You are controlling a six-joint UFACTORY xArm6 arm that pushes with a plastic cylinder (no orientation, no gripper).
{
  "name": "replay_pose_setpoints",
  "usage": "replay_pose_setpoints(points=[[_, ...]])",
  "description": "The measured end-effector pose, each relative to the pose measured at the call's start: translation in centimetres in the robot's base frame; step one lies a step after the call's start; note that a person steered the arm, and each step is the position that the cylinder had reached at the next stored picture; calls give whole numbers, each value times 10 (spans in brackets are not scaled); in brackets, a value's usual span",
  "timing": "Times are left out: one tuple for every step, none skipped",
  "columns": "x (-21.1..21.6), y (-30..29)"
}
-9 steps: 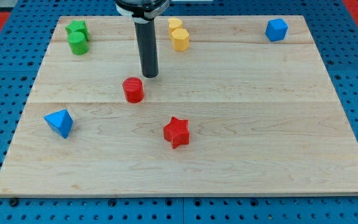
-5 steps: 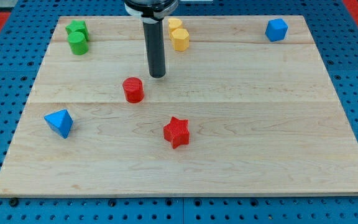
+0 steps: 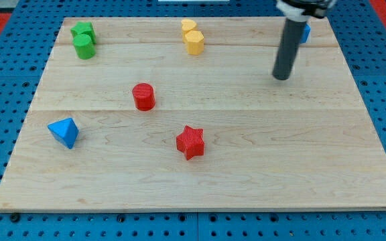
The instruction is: Push the blue cube parallel to the red circle
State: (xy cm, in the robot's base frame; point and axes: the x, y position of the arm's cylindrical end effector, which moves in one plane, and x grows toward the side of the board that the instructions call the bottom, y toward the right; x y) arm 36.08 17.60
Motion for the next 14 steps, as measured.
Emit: replay_pose_setpoints(points=[[-17, 47], [-37, 86], [-37, 86], [-48, 86], [-81, 86], [-84, 86], [-89, 88], [-126, 91], [-132, 91], [-135, 82], [-142, 55], [-142, 54], [-144, 53], [-162, 48]])
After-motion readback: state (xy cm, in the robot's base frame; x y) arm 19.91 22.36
